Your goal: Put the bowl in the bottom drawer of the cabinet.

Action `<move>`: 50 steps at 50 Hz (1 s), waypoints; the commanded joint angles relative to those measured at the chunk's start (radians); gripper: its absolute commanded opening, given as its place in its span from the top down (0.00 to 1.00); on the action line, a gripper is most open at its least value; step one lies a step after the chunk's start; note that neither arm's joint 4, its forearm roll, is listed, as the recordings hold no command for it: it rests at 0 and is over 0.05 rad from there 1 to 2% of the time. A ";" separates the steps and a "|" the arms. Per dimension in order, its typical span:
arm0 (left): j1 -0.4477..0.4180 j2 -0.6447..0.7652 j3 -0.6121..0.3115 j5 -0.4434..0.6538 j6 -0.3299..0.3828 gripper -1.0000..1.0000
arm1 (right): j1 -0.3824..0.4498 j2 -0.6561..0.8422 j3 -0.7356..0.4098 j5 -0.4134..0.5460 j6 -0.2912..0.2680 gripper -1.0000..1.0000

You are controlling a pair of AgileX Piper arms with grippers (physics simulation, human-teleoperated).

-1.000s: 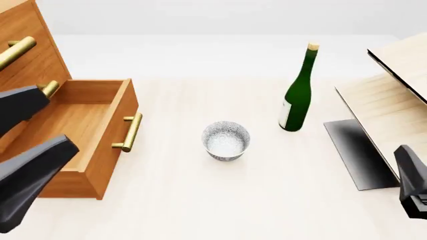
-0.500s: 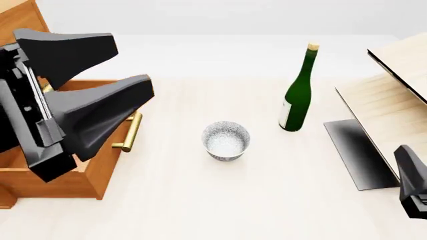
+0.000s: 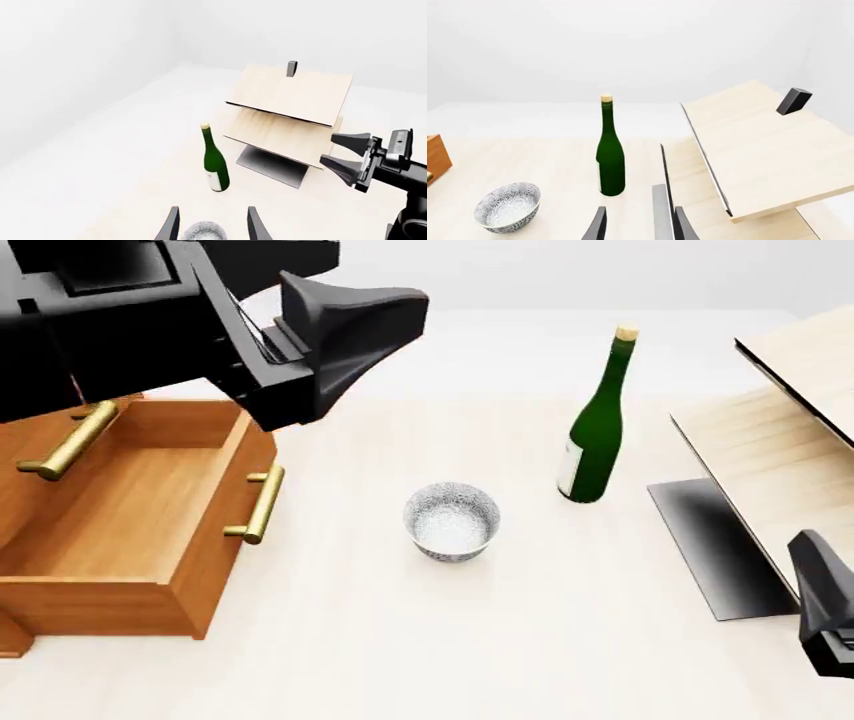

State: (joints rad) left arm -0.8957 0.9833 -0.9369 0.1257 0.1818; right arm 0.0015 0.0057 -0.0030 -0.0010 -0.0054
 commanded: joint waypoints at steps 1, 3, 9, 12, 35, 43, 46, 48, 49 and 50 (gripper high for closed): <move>-0.006 0.142 -0.161 0.115 0.027 0.00 | 0.000 0.000 0.000 0.000 0.000 0.00; -0.014 0.181 -0.204 0.162 0.031 0.00 | 0.000 0.000 0.000 0.000 0.000 0.00; -0.016 0.247 -0.263 0.211 0.034 0.00 | 0.000 0.000 0.000 0.000 0.000 0.00; -0.016 0.271 -0.278 0.222 0.038 0.00 | 0.000 0.000 0.000 0.000 0.000 0.00; 0.009 0.472 -0.429 0.319 -0.054 0.00 | 0.000 0.000 0.000 0.000 0.000 0.00; 0.039 0.542 -0.488 0.358 -0.053 0.00 | 0.000 0.000 0.000 0.000 0.000 0.00; 0.043 0.557 -0.502 0.369 -0.052 0.00 | 0.000 0.000 0.000 0.000 0.000 0.00; 0.058 0.571 -0.508 0.374 -0.049 0.00 | 0.000 0.000 0.000 0.000 0.000 0.00; 0.065 0.580 -0.514 0.378 -0.052 0.00 | 0.000 0.000 0.000 0.000 0.000 0.00; 0.067 0.587 -0.519 0.382 -0.050 0.00 | 0.000 0.000 0.000 0.000 0.000 0.00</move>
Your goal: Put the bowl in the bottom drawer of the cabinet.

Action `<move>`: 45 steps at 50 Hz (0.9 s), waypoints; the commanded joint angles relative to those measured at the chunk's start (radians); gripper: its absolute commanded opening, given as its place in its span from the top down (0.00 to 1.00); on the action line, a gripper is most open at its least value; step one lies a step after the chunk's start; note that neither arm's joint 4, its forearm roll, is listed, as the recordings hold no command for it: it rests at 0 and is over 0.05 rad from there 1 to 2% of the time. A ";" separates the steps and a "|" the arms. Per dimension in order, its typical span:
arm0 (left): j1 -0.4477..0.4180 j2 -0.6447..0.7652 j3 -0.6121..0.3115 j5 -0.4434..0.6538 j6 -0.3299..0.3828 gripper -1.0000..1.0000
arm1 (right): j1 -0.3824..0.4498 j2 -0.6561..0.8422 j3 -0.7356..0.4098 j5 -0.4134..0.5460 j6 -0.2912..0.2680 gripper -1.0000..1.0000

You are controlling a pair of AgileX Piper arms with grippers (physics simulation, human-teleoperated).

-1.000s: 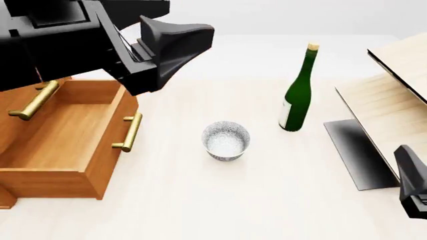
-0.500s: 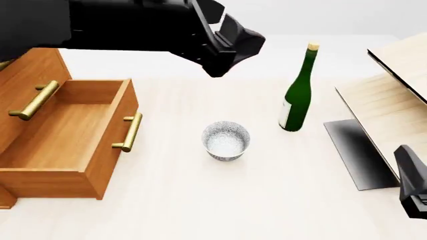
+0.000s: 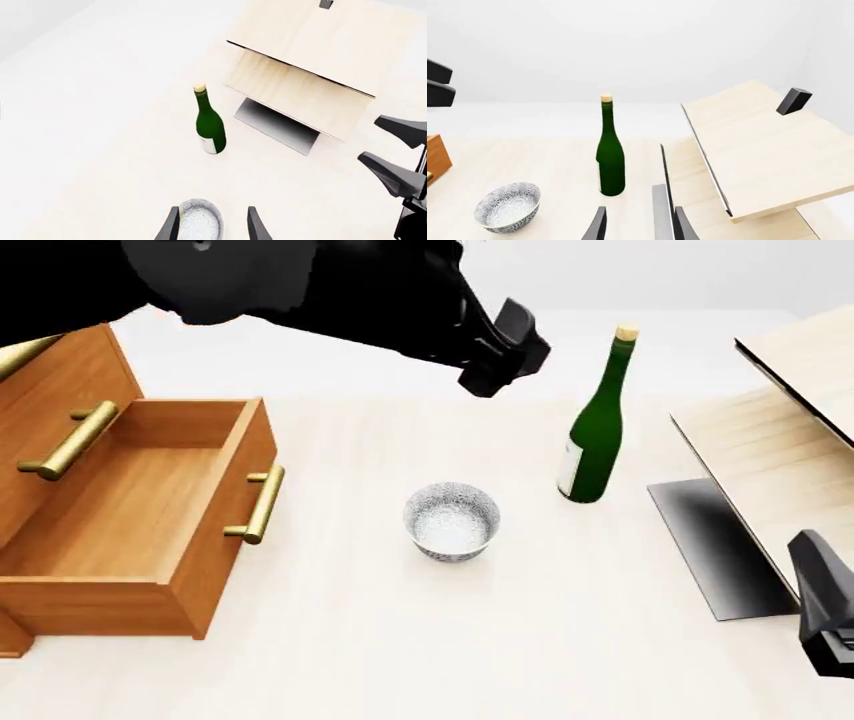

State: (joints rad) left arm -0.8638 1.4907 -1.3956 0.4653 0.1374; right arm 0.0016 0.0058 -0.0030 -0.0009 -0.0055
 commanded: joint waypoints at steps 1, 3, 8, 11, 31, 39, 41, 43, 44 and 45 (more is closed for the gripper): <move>0.040 0.086 -0.064 0.047 -0.005 0.00 | 0.000 0.000 0.000 0.000 0.000 0.00; 0.050 0.101 -0.073 0.055 -0.001 0.00 | 0.000 0.000 0.000 0.000 0.000 0.00; 0.065 0.141 -0.106 0.080 0.016 0.00 | 0.000 0.000 0.000 0.000 0.000 0.00; 0.061 0.156 -0.112 0.084 0.016 0.00 | 0.000 0.000 0.000 0.000 0.000 0.00; 0.081 0.250 -0.135 0.125 0.037 0.00 | 0.000 0.000 0.000 0.000 0.000 0.00; 0.070 0.257 -0.111 0.120 0.028 0.00 | 0.000 0.000 0.000 0.000 0.000 0.00; 0.061 0.259 -0.108 0.120 0.020 0.00 | 0.000 0.000 0.000 0.000 0.000 0.00; 0.057 0.263 -0.102 0.117 0.019 0.00 | 0.000 0.000 0.000 0.000 0.000 0.00; 0.057 0.263 -0.102 0.117 0.019 0.00 | 0.000 0.000 0.000 0.000 0.000 0.00; 0.057 0.266 -0.099 0.115 0.019 0.00 | 0.000 0.000 0.000 0.000 0.000 0.00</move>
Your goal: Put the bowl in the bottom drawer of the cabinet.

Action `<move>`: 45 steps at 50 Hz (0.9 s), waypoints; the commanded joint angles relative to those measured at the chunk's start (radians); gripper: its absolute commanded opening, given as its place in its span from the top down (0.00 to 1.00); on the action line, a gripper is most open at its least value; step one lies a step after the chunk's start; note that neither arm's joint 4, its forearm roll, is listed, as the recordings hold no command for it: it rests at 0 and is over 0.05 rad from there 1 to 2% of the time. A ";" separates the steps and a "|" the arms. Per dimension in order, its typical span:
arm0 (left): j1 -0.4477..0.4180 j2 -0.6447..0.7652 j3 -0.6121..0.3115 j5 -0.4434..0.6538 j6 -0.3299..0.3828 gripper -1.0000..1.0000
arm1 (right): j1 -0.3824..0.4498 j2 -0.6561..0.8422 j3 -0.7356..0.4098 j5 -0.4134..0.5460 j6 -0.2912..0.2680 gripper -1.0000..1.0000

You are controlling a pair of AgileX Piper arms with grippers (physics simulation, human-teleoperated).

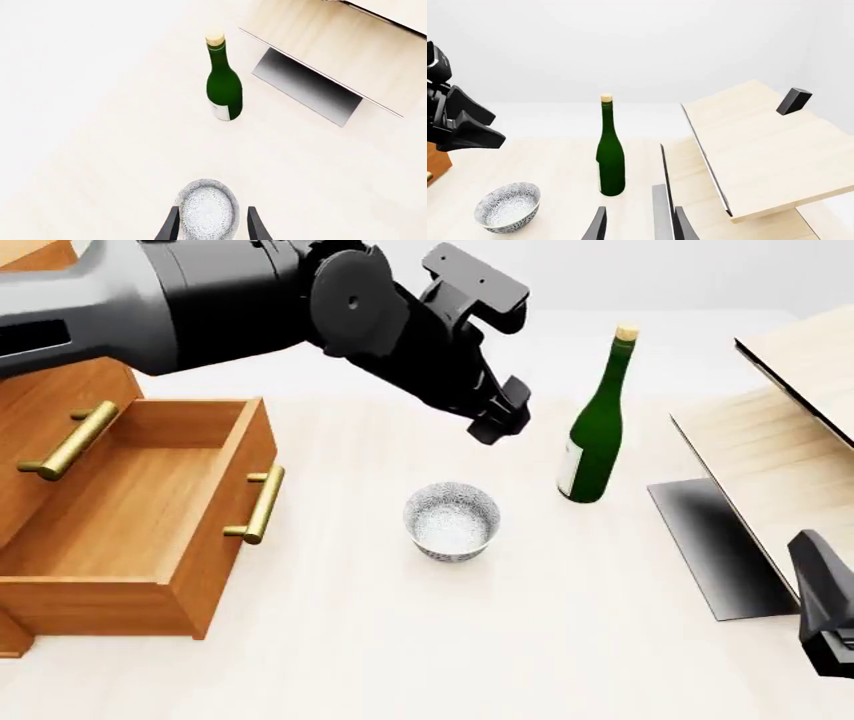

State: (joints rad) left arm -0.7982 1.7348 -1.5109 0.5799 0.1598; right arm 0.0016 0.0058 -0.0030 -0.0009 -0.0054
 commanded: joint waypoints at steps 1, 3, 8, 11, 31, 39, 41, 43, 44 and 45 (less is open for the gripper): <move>-0.012 0.023 -0.006 0.025 -0.005 0.00 | 0.000 0.000 0.000 0.000 0.000 0.00; -0.020 0.040 0.006 0.007 -0.007 0.00 | 0.000 0.000 0.000 0.000 0.000 0.00; -0.060 0.128 -0.011 -0.003 -0.041 0.00 | 0.000 0.000 0.000 0.000 0.000 0.00; -0.063 0.129 -0.004 -0.007 -0.045 0.00 | 0.000 0.000 0.000 0.000 0.000 0.00; -0.054 0.168 0.014 -0.021 -0.058 0.00 | 0.000 0.000 0.000 0.000 0.000 0.00; -0.050 0.203 0.008 -0.022 -0.063 0.00 | 0.000 0.000 0.000 0.000 0.000 0.00; -0.051 0.213 0.008 -0.019 -0.064 0.00 | 0.000 0.000 0.000 0.000 0.000 0.00; -0.047 0.221 0.008 -0.017 -0.061 0.00 | 0.000 0.000 0.000 0.000 0.000 0.00; -0.051 0.225 0.007 -0.015 -0.067 0.00 | 0.000 0.000 0.000 0.000 0.000 0.00; -0.049 0.229 0.007 -0.014 -0.065 0.00 | 0.000 0.000 0.000 0.000 0.000 0.00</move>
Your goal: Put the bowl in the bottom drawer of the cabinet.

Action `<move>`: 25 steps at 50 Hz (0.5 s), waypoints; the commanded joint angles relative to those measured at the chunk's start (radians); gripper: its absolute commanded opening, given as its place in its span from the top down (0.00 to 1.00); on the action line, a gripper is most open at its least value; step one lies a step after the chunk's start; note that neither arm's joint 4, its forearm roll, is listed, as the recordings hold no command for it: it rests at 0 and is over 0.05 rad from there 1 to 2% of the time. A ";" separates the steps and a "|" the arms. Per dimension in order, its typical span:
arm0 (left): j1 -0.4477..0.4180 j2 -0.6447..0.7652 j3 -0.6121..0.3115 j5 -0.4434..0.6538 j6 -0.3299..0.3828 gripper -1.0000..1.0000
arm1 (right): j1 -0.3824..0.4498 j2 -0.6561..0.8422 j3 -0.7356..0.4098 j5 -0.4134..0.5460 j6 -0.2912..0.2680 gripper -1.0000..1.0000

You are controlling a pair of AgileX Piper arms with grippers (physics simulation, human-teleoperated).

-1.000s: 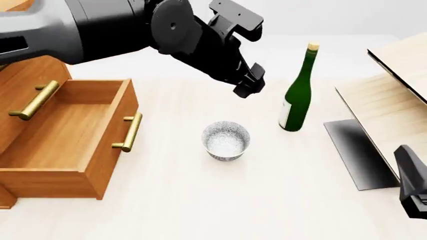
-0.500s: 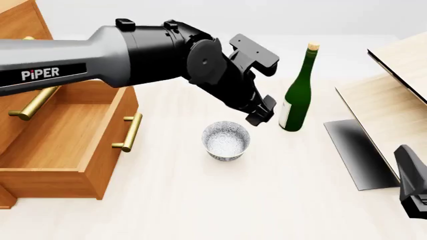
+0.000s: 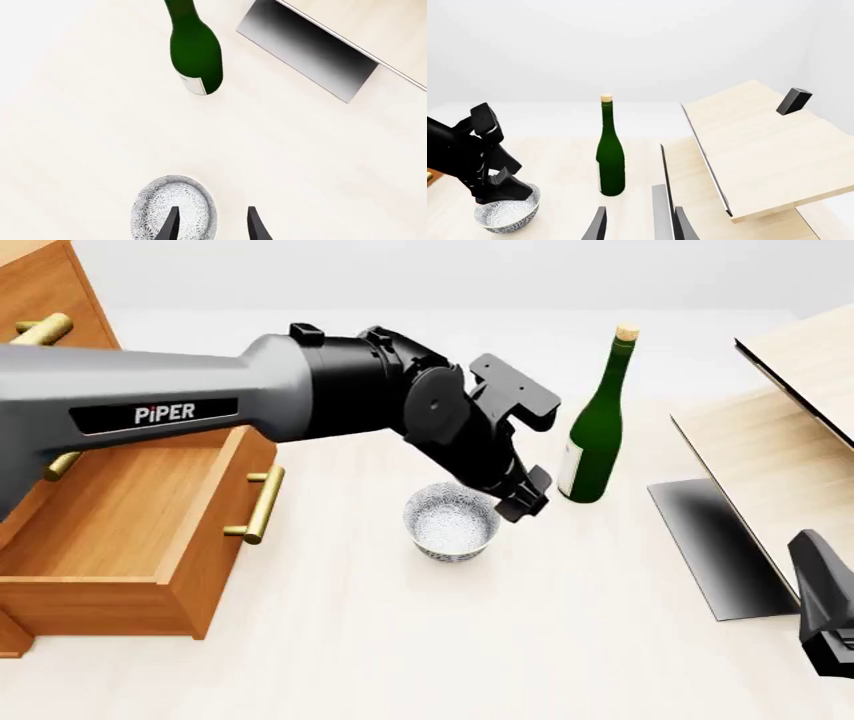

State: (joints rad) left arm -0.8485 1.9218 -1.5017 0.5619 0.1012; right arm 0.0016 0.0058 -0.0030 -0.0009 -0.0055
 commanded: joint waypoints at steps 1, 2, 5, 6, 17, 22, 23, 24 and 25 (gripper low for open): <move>0.004 0.046 -0.004 0.005 -0.004 0.00 | 0.000 0.000 0.000 0.000 0.000 0.00; 0.005 0.049 -0.007 0.007 -0.005 0.00 | 0.000 0.000 0.000 0.000 0.000 0.00; 0.008 0.060 -0.013 0.011 -0.002 0.00 | 0.000 0.000 0.000 0.000 0.000 0.00; 0.008 0.062 -0.015 0.013 -0.002 0.00 | 0.000 0.000 0.000 0.000 0.000 0.00; 0.009 0.095 -0.010 0.007 -0.013 0.00 | 0.000 0.000 0.000 0.000 0.000 0.00; 0.012 0.114 -0.018 0.011 -0.013 0.00 | 0.000 0.000 0.000 0.000 0.000 0.00; 0.014 0.116 -0.020 0.012 -0.012 0.00 | 0.000 0.000 0.000 0.000 0.000 0.00; 0.015 0.120 -0.024 0.013 -0.013 0.00 | 0.000 0.000 0.000 0.000 0.000 0.00; 0.014 0.121 -0.026 0.014 -0.013 0.00 | 0.000 0.000 0.000 0.000 0.000 0.00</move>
State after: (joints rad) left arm -0.8386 2.0130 -1.5163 0.5709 0.0907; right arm 0.0016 0.0058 -0.0030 -0.0009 -0.0054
